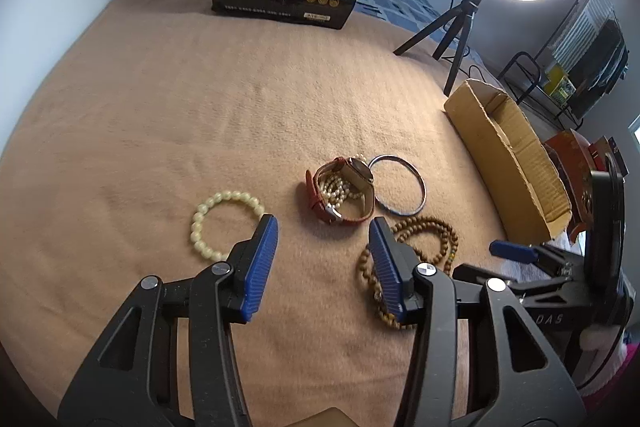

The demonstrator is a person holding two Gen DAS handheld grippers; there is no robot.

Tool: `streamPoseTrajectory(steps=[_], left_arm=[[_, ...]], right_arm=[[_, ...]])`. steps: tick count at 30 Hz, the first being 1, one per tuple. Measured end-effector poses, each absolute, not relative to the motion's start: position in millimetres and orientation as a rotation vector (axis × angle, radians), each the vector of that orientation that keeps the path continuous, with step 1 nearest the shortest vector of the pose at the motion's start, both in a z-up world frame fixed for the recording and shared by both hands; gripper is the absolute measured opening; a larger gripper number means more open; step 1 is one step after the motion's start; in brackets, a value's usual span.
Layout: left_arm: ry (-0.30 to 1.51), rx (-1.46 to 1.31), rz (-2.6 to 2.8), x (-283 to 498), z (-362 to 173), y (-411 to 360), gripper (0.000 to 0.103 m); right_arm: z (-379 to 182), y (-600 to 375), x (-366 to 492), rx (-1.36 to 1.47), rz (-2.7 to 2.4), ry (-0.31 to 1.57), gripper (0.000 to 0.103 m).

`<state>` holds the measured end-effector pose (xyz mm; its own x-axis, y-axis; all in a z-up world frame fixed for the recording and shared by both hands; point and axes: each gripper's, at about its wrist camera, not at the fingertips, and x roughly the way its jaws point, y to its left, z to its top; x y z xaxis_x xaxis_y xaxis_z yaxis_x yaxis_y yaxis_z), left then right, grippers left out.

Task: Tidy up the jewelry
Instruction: 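Grasp the red-strap watch with the left tool while the right tool grasps the wooden bead necklace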

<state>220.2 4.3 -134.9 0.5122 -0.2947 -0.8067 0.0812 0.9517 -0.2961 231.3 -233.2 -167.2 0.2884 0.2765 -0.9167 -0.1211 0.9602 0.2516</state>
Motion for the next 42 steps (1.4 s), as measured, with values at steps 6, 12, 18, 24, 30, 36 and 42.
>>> streamPoseTrajectory(steps=[6,12,18,24,30,36,42], left_arm=[[1.049,-0.264,-0.236,239.1,-150.4,2.1,0.042],[1.07,-0.254,-0.243,247.4,-159.3,-3.9,0.037],[1.08,-0.256,-0.25,253.7,-164.2,-4.6,0.033],[1.086,-0.252,-0.249,259.6,-166.8,-8.9,0.032],[1.101,-0.249,-0.231,268.9,-173.6,-10.7,0.027],[1.127,-0.233,-0.214,279.0,-185.5,-14.5,0.016],[1.13,-0.251,-0.211,282.0,-189.5,-10.9,0.011]], right_arm=[[-174.5,-225.0,235.3,0.136,0.28,1.277,0.09],[-182.0,-214.8,242.3,0.117,0.269,1.295,0.09],[-186.4,-200.1,246.6,0.049,0.271,1.295,0.09],[-190.5,-187.9,251.9,0.017,0.231,1.291,0.09],[-193.5,-170.1,256.5,-0.073,0.214,1.28,0.079],[-194.9,-145.0,249.9,-0.111,0.213,1.27,0.068],[-196.6,-145.5,251.3,-0.121,0.225,1.258,0.047]])
